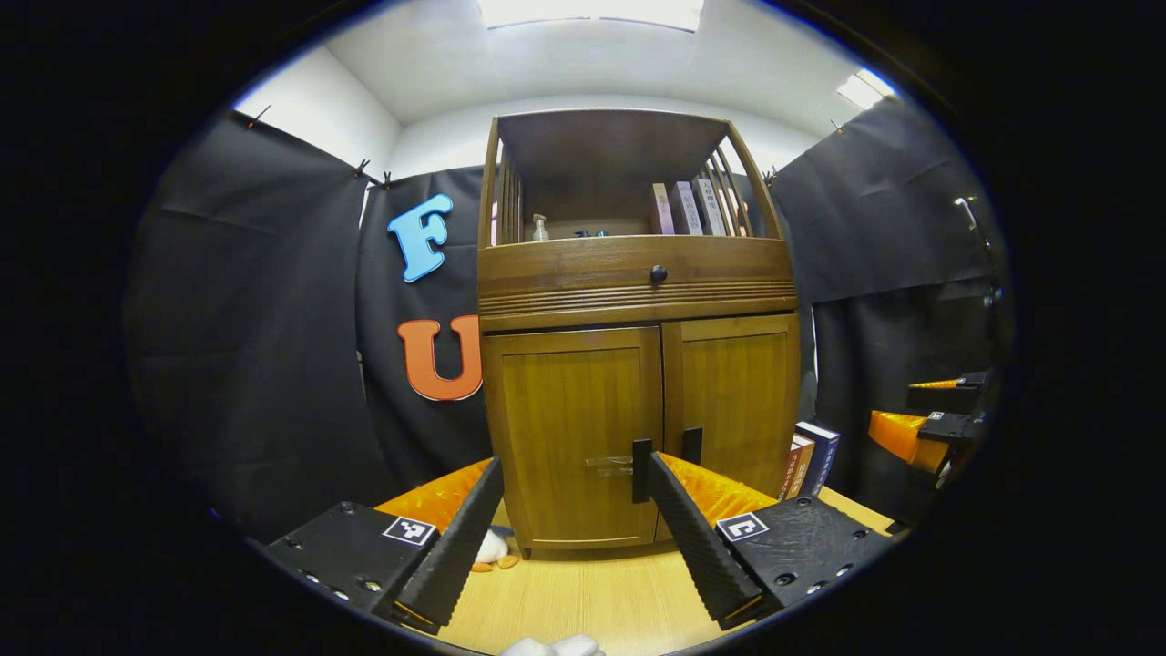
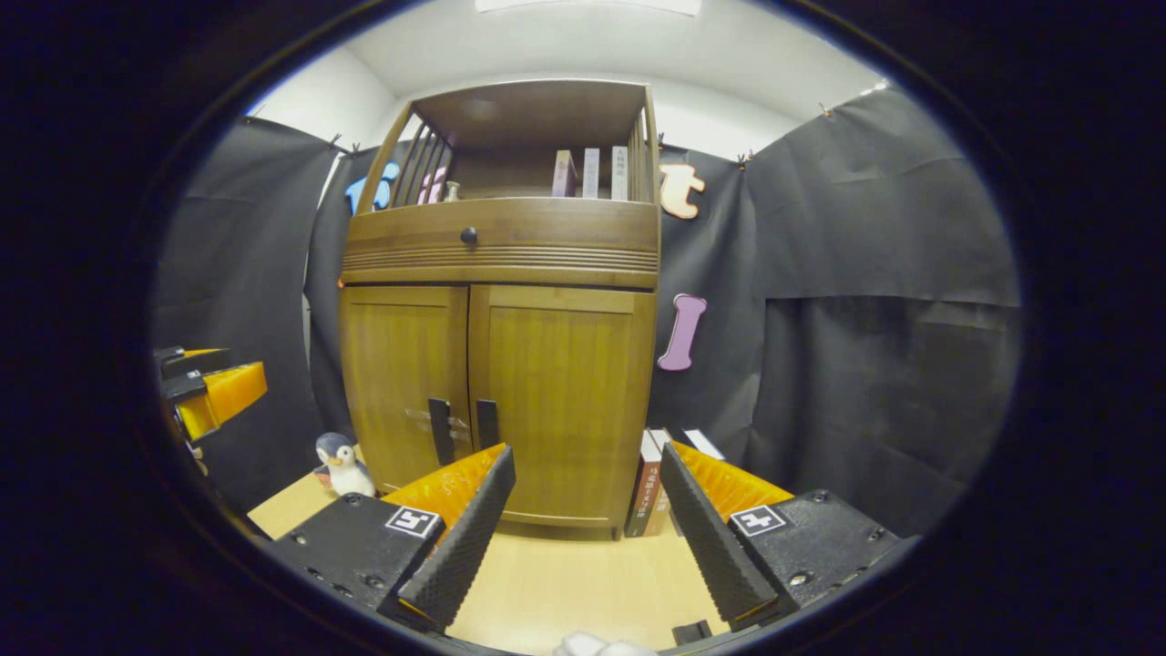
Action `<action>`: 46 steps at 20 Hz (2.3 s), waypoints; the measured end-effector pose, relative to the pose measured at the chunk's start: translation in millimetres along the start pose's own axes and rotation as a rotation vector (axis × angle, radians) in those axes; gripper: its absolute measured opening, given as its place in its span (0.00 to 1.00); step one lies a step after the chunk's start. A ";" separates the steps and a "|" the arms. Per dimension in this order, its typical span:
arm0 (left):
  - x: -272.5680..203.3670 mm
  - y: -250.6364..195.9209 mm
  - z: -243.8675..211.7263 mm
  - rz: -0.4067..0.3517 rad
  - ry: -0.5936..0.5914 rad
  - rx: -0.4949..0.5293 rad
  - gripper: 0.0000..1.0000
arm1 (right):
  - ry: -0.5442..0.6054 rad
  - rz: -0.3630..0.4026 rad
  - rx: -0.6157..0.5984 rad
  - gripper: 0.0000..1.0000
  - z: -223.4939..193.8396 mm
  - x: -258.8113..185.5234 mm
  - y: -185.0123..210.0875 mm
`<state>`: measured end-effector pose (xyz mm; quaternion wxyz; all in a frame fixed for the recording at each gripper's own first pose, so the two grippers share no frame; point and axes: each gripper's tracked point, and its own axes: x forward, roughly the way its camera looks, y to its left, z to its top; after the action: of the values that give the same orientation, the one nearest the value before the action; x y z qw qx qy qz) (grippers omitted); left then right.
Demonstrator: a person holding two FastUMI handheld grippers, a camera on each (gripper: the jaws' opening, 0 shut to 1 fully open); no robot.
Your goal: Open the right door of the double-door shoe cabinet with the right hand, and open the left door with the left hand.
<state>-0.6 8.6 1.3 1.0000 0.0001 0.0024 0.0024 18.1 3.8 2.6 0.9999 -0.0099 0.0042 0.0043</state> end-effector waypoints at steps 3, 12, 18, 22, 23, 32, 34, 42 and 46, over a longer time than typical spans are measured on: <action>-2.6 4.2 -2.9 0.004 0.009 0.007 0.96 | 0.006 0.008 -0.003 1.00 -4.9 17.7 7.1; -19.6 31.8 -13.4 0.067 0.042 0.013 0.96 | 0.020 0.096 -0.017 1.00 -16.3 109.2 65.9; -31.1 55.9 -15.3 0.137 0.056 0.006 0.96 | 0.057 0.143 -0.034 1.00 -37.2 181.6 111.0; -38.7 67.2 -17.8 0.175 0.068 -0.013 0.96 | 0.104 0.143 -0.041 0.96 -61.0 220.7 131.2; -39.5 70.6 -20.2 0.186 0.075 -0.015 0.96 | 0.121 0.142 -0.040 0.94 -67.0 229.5 134.8; -48.4 89.7 -23.9 0.237 0.097 -0.008 0.96 | 0.197 0.122 -0.029 0.64 -99.0 277.6 150.9; -51.5 92.8 -24.6 0.244 0.095 -0.006 0.96 | 0.213 0.112 -0.002 0.55 -100.8 281.2 150.5; -52.3 92.4 -27.9 0.238 0.091 -0.016 0.96 | 0.229 0.134 0.033 0.32 -106.7 282.2 150.4; -51.6 89.5 -28.5 0.222 0.084 -0.019 1.00 | 0.236 0.174 0.021 0.30 -108.8 263.7 146.4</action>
<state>-52.8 97.9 -26.9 0.9926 -0.0091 0.0442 0.1129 279.6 150.3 -111.4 0.9884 0.0006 0.1228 0.0898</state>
